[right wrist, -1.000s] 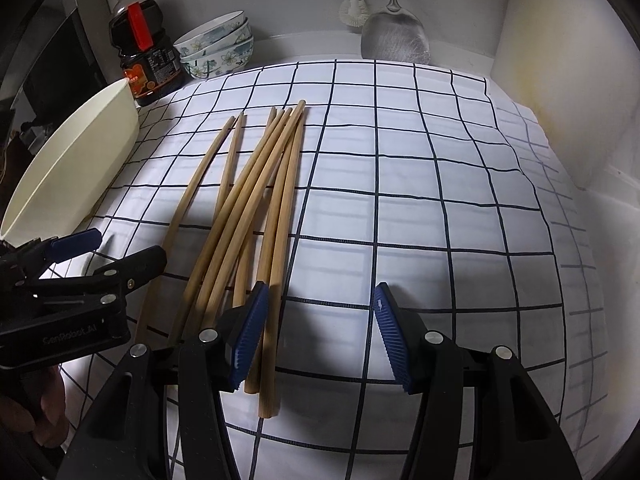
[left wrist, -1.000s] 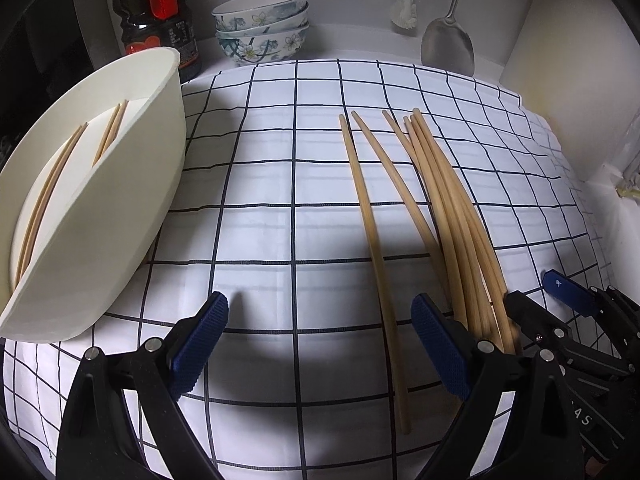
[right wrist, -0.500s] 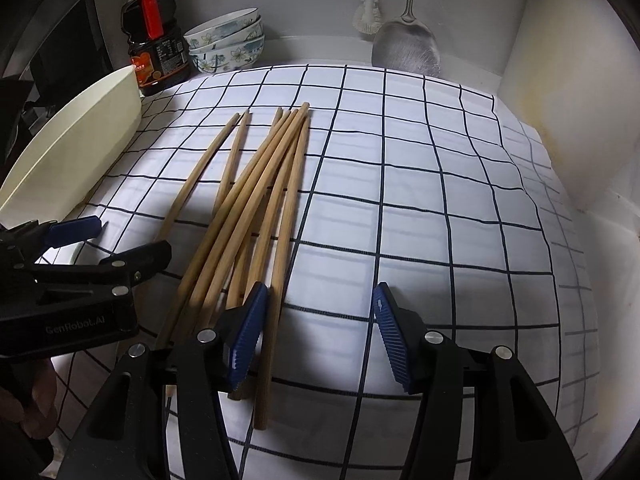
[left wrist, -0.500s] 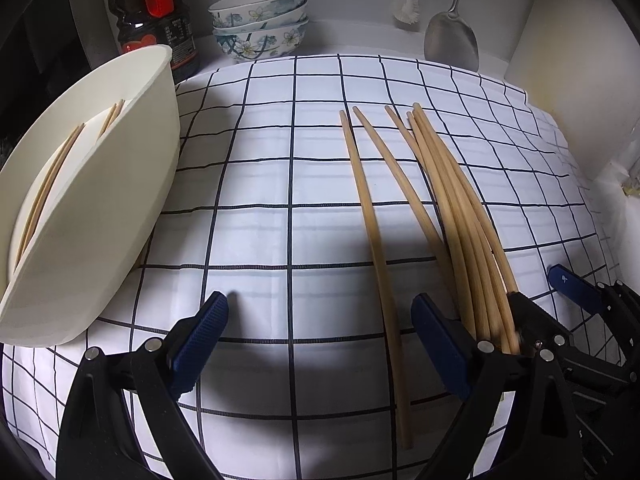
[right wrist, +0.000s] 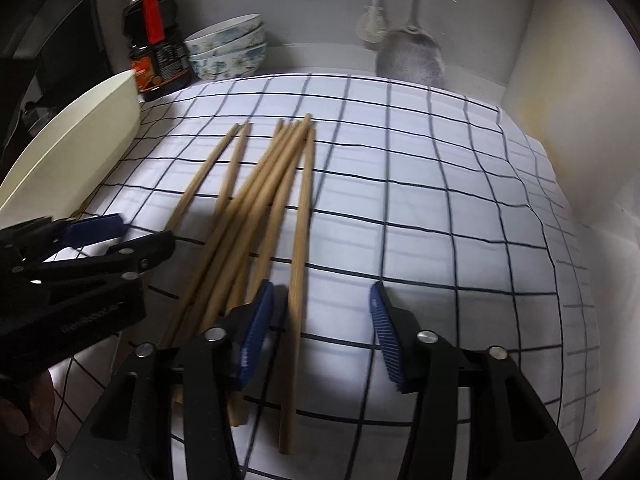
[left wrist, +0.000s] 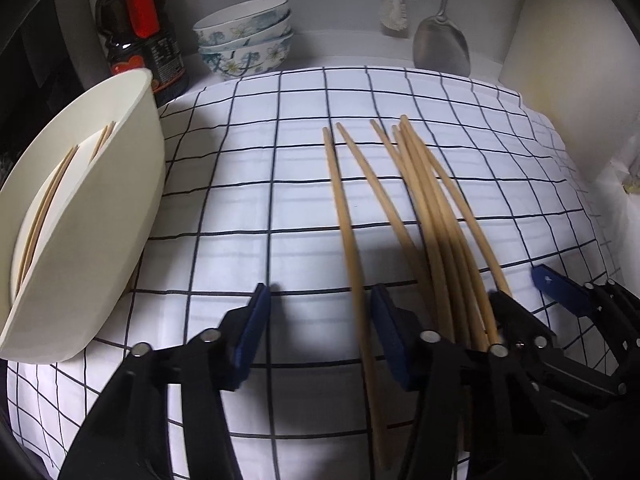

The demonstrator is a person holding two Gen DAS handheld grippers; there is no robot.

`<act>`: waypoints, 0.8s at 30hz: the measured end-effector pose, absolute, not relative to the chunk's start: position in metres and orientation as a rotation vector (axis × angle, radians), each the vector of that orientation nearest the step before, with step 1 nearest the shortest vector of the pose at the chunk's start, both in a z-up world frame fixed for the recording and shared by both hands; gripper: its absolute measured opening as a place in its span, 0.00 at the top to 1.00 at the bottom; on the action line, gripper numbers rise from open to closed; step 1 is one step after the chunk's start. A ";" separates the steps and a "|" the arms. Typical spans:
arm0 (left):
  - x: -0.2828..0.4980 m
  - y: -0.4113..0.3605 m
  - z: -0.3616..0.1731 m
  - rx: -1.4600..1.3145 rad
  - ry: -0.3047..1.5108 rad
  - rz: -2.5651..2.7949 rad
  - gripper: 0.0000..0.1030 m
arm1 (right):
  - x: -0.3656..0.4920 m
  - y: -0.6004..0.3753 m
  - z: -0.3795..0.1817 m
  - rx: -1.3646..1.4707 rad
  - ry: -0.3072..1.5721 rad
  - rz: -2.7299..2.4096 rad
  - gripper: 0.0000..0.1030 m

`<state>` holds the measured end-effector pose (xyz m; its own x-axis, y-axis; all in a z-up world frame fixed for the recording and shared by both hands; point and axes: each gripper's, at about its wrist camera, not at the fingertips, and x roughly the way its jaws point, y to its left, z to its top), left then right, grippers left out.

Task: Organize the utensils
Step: 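Lower both tools onto the chopstick pile and close on one chopstick each, then carry both held chopsticks over the white basin and open both tools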

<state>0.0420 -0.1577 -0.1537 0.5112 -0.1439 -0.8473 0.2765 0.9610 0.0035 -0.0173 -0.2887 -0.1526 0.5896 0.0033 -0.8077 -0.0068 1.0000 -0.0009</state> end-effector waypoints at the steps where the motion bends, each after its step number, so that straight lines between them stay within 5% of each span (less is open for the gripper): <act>1: 0.042 -0.160 -0.153 0.146 1.003 -0.266 0.64 | -0.016 -0.287 -0.152 -0.015 0.941 0.020 0.63; 6: 0.043 -0.164 -0.152 0.151 1.014 -0.298 0.89 | -0.012 -0.279 -0.151 -0.050 0.949 0.052 0.93; 24: 0.042 -0.155 -0.121 0.080 1.032 -0.373 0.93 | -0.021 -0.304 -0.120 0.113 0.942 0.018 0.94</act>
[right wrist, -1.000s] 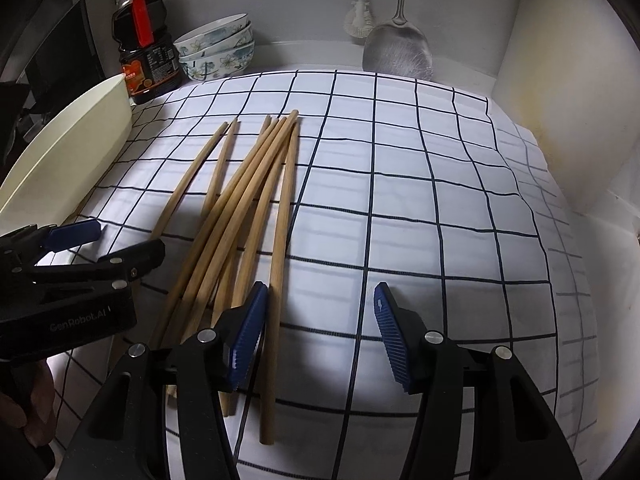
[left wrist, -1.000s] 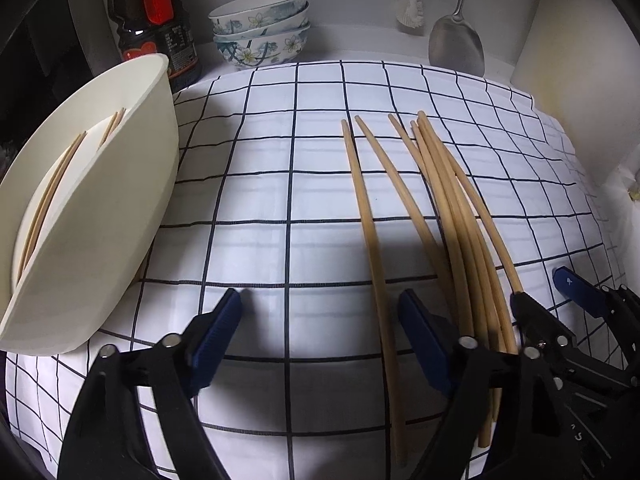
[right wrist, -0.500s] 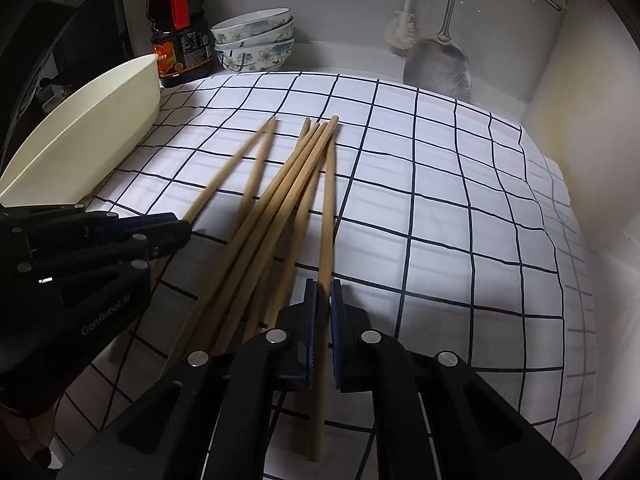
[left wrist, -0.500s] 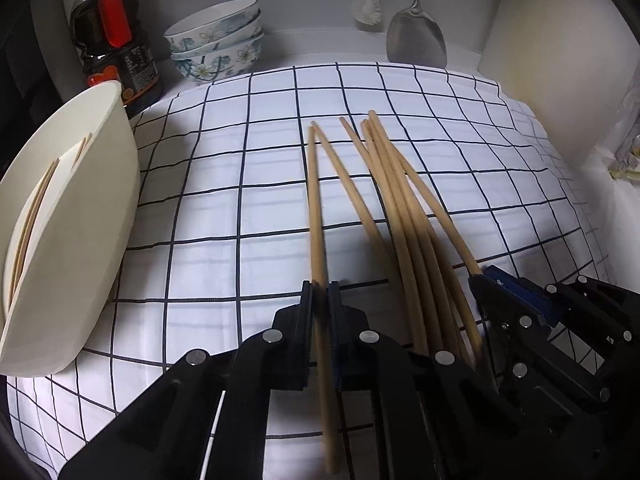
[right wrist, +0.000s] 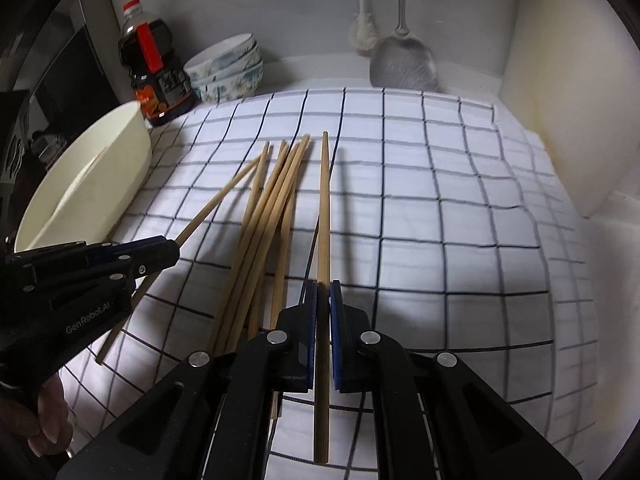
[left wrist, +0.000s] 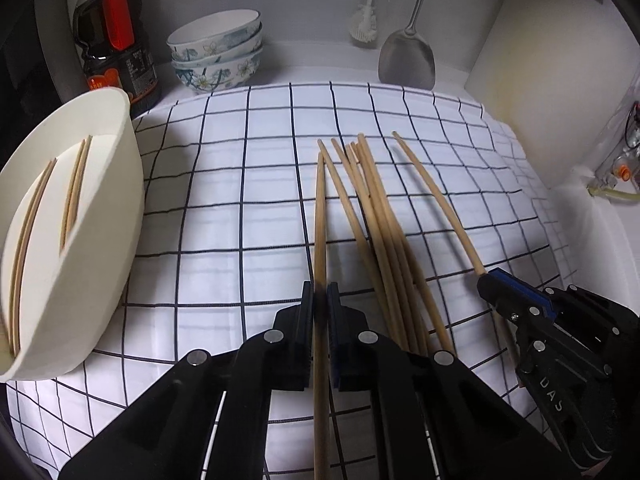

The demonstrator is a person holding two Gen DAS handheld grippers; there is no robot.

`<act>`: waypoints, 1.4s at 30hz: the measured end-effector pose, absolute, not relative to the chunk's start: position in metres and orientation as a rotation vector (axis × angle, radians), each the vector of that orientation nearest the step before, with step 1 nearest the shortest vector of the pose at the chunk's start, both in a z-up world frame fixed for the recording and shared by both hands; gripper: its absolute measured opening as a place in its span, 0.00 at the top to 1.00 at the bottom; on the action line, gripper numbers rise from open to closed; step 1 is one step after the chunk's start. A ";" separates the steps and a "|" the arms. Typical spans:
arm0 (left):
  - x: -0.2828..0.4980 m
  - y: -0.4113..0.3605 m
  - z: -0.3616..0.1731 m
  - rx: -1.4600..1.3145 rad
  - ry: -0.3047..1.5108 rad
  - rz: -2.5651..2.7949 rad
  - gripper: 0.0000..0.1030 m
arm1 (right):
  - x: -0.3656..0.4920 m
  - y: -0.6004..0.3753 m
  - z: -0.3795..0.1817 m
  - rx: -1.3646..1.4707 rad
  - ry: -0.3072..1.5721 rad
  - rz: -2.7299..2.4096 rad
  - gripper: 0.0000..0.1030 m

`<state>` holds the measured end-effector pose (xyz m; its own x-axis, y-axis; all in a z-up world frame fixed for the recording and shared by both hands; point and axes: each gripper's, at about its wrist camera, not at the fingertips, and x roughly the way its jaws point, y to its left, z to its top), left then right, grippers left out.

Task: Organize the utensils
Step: 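Carry both held chopsticks over the white basin and open both tools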

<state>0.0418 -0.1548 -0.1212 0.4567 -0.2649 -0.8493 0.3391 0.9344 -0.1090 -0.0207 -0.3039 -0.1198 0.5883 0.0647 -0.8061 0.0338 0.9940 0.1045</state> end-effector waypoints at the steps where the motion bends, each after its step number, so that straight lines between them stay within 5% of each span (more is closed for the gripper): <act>1: 0.042 -0.154 -0.117 0.076 1.027 -0.373 0.93 | -0.022 -0.305 -0.114 0.113 0.935 0.012 0.94; 22: 0.051 -0.037 -0.014 -0.024 0.845 -0.270 0.93 | -0.003 -0.224 -0.022 0.076 0.815 0.125 0.94; 42: 0.104 0.105 -0.064 -0.068 0.919 -0.080 0.93 | 0.105 -0.047 -0.061 0.024 0.967 0.353 0.94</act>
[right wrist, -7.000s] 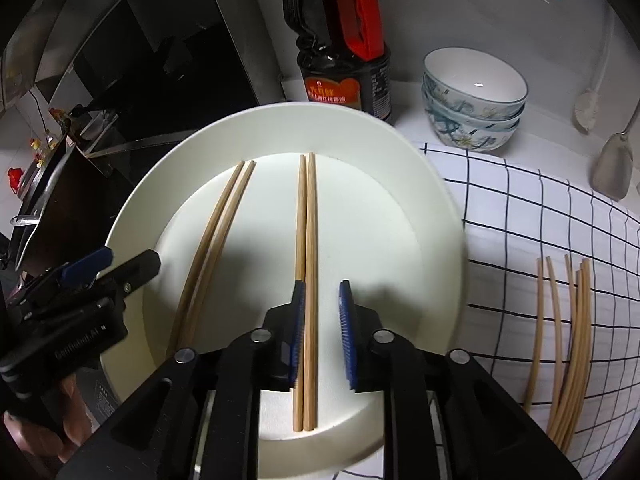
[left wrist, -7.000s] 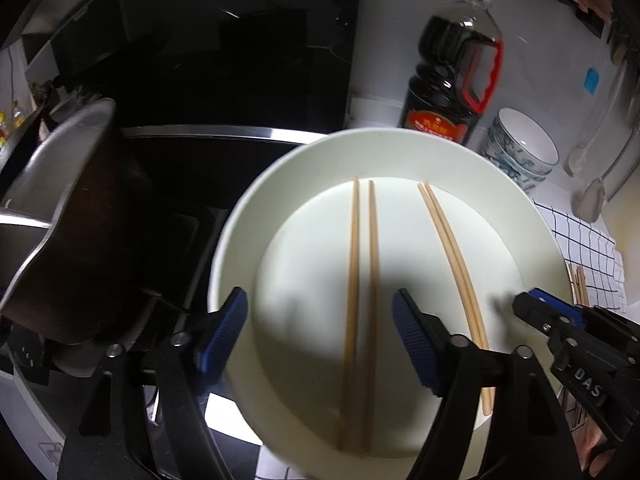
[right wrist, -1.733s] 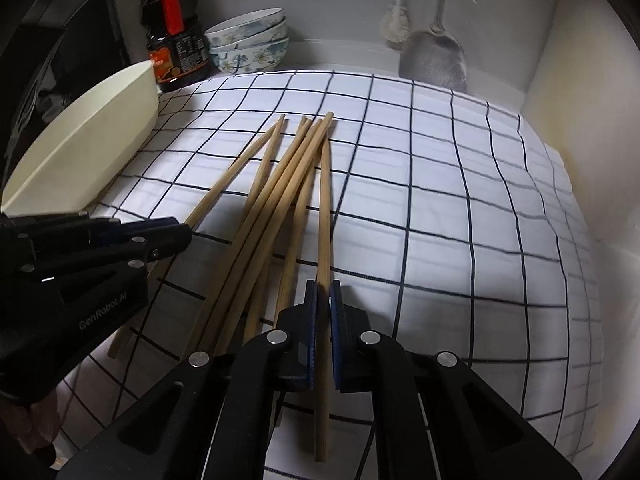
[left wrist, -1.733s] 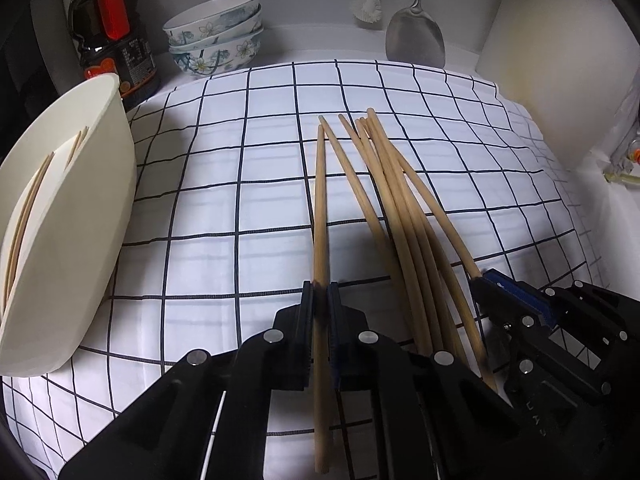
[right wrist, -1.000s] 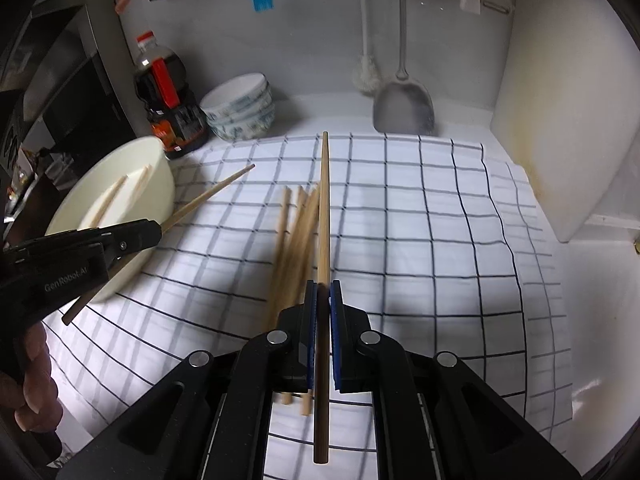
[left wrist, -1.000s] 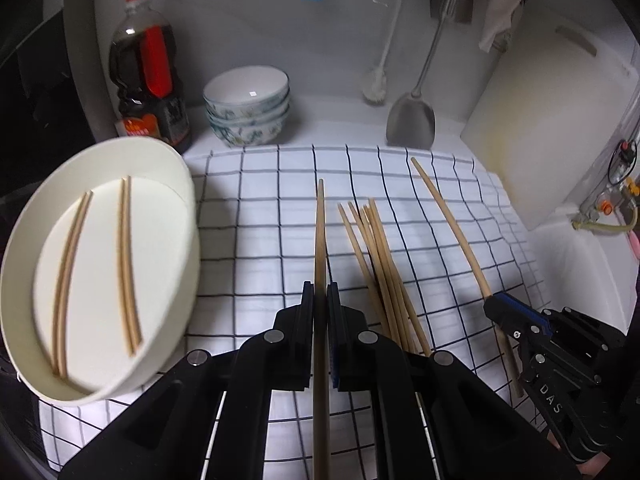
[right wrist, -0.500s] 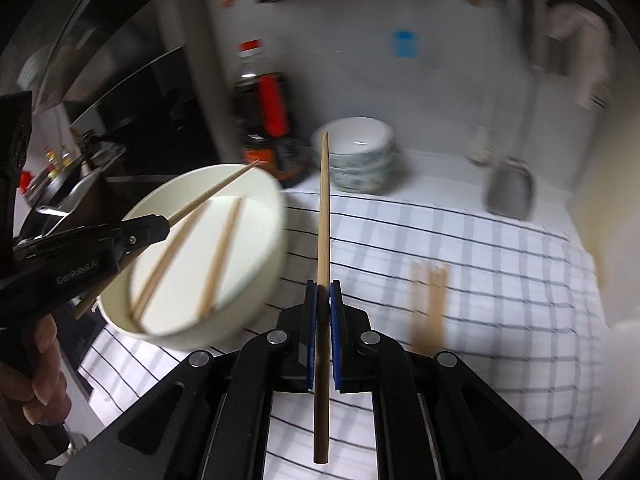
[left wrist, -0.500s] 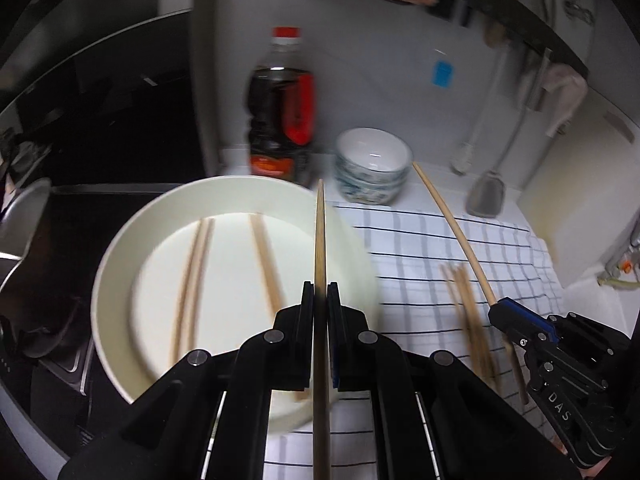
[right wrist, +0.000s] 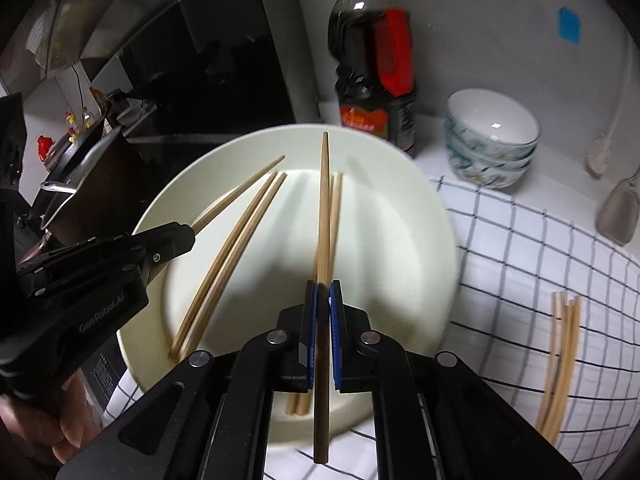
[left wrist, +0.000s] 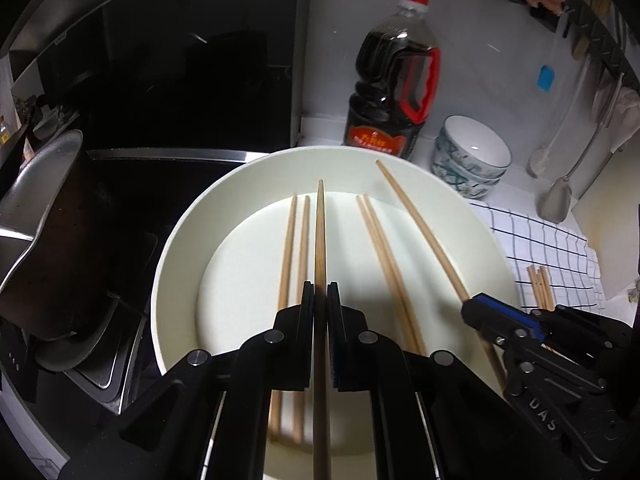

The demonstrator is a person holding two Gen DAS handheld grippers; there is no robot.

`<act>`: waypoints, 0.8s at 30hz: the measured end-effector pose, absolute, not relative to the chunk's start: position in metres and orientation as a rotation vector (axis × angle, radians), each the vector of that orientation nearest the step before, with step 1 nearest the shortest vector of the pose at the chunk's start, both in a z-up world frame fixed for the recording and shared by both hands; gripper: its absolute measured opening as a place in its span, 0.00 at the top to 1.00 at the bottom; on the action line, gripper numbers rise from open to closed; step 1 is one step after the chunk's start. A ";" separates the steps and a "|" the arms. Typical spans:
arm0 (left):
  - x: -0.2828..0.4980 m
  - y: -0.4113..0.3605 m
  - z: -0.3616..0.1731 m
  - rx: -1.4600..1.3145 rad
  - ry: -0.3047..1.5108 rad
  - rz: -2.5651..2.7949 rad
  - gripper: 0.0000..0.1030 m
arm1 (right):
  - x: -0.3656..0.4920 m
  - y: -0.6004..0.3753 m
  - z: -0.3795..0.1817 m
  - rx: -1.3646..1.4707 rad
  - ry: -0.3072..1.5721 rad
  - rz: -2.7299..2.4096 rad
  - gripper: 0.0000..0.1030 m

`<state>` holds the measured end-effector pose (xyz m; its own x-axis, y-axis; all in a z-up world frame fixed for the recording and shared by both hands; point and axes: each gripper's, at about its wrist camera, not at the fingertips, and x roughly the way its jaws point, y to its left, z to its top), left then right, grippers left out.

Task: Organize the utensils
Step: 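Carry both held chopsticks over the white basin and open both tools, then move both open tools back over the remaining chopsticks on the cloth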

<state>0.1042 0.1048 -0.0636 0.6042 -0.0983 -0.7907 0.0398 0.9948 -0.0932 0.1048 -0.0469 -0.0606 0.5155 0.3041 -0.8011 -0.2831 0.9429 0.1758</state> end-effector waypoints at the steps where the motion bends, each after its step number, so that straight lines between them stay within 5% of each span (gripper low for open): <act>1: 0.106 0.107 -0.067 -0.068 0.925 -0.078 0.93 | 0.108 -0.043 -0.064 0.026 0.978 0.352 0.94; 9: 0.115 0.114 -0.083 -0.060 0.962 -0.076 0.92 | 0.120 -0.029 -0.079 -0.006 1.020 0.323 0.93; 11: 0.115 0.117 -0.083 -0.061 0.965 -0.065 0.90 | 0.119 -0.031 -0.079 -0.010 1.012 0.307 0.82; 12: 0.114 0.118 -0.083 -0.063 0.966 -0.058 0.81 | 0.120 -0.031 -0.077 -0.010 1.009 0.302 0.72; 15: 0.109 0.124 -0.079 -0.066 0.955 -0.032 0.49 | 0.116 -0.038 -0.072 -0.006 0.987 0.284 0.65; 19: 0.101 0.127 -0.072 -0.067 0.947 -0.021 0.41 | 0.108 -0.045 -0.066 -0.004 0.972 0.268 0.60; 24: 0.089 0.128 -0.060 -0.074 0.939 -0.015 0.24 | 0.095 -0.054 -0.055 0.009 0.956 0.255 0.42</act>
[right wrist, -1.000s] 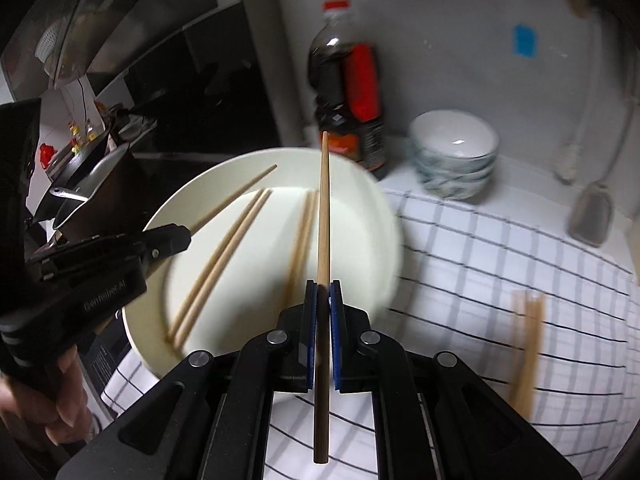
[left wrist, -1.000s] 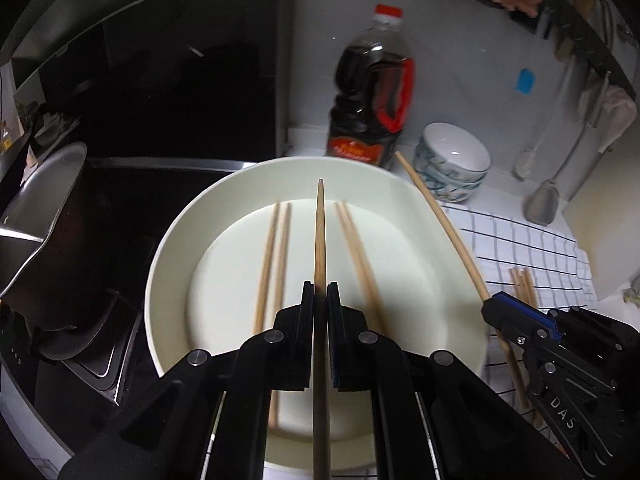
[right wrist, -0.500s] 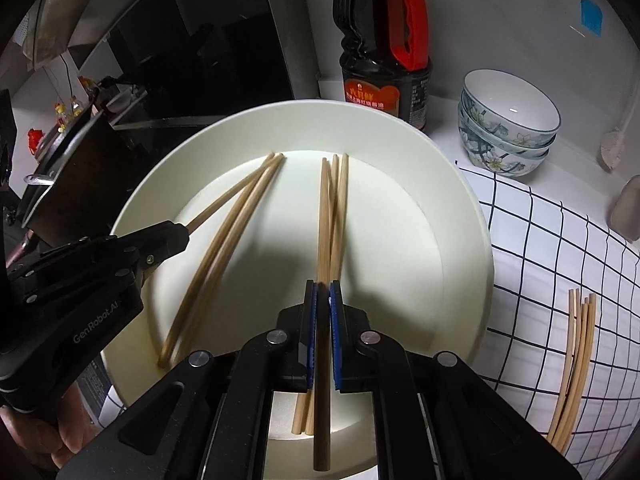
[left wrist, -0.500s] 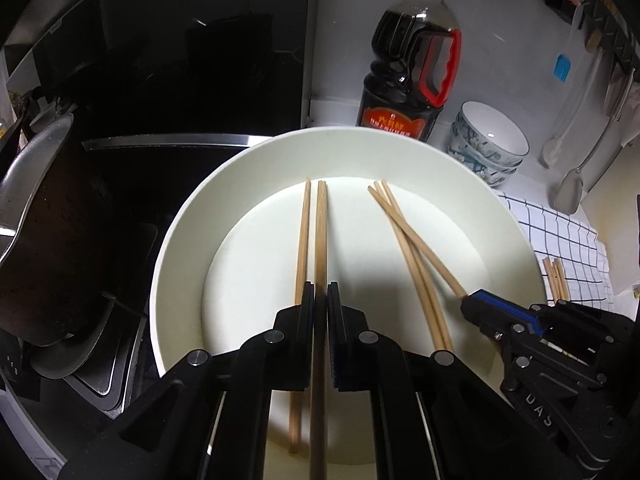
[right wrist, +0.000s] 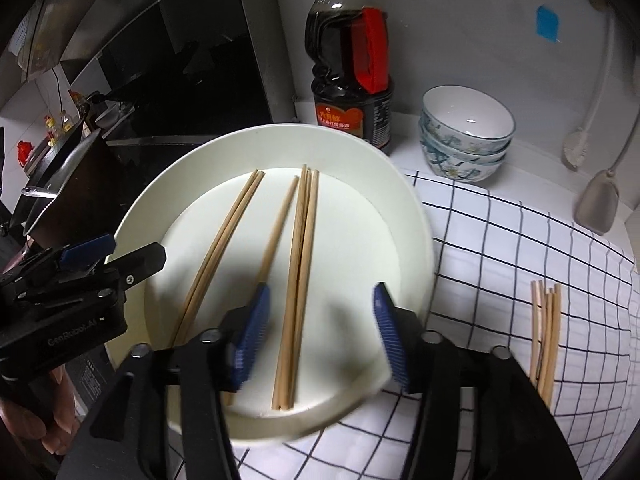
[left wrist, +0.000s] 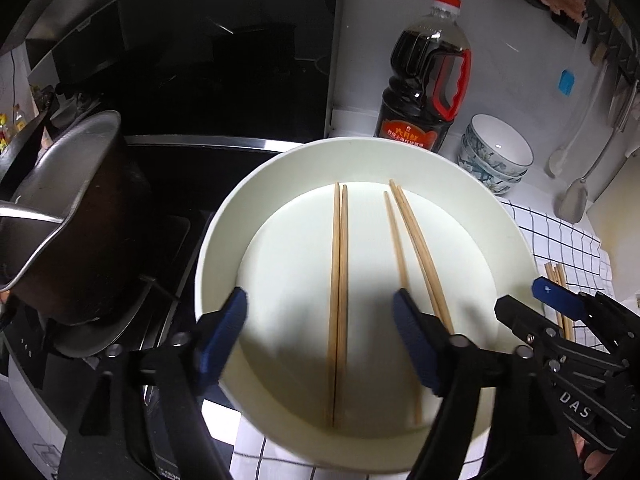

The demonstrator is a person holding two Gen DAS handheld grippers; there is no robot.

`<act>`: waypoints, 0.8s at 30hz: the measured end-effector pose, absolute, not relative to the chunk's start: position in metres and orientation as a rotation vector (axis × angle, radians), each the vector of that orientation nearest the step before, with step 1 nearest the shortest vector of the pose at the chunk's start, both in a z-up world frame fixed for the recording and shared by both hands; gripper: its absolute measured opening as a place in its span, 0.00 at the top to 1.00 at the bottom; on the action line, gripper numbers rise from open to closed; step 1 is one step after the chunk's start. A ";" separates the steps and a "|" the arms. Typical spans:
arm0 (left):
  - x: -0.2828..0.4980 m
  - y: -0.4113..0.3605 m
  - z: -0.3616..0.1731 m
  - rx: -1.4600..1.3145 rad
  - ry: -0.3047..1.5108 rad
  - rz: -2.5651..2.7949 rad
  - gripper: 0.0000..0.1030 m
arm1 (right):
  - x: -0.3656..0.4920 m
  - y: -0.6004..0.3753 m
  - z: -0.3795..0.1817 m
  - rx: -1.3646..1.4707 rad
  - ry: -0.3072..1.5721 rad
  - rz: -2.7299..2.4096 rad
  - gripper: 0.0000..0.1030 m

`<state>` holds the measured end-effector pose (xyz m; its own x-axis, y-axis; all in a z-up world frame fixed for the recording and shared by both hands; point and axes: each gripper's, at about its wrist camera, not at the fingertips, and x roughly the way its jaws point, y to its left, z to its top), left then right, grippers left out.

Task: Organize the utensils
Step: 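Move both open tools back over the remaining chopsticks on the cloth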

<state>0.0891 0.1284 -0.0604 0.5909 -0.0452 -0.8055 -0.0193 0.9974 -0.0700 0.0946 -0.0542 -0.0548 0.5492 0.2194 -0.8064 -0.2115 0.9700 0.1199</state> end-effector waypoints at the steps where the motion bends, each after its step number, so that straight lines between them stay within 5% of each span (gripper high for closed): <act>1: 0.087 0.128 -0.058 -0.073 0.939 -0.017 0.20 | 0.091 -0.057 -0.053 0.016 0.956 0.257 0.41; 6: 0.078 0.119 -0.048 -0.048 0.948 -0.013 0.10 | 0.076 -0.068 -0.050 0.028 0.988 0.235 0.32; 24: 0.042 0.062 -0.025 -0.003 0.943 -0.087 0.07 | 0.013 -0.151 -0.028 0.141 0.970 0.091 0.30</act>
<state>0.0421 0.0620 -0.0251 0.5842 -0.0753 -0.8081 0.0730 0.9965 -0.0400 0.0127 -0.1512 -0.0277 0.5628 0.1399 -0.8147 -0.0141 0.9871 0.1598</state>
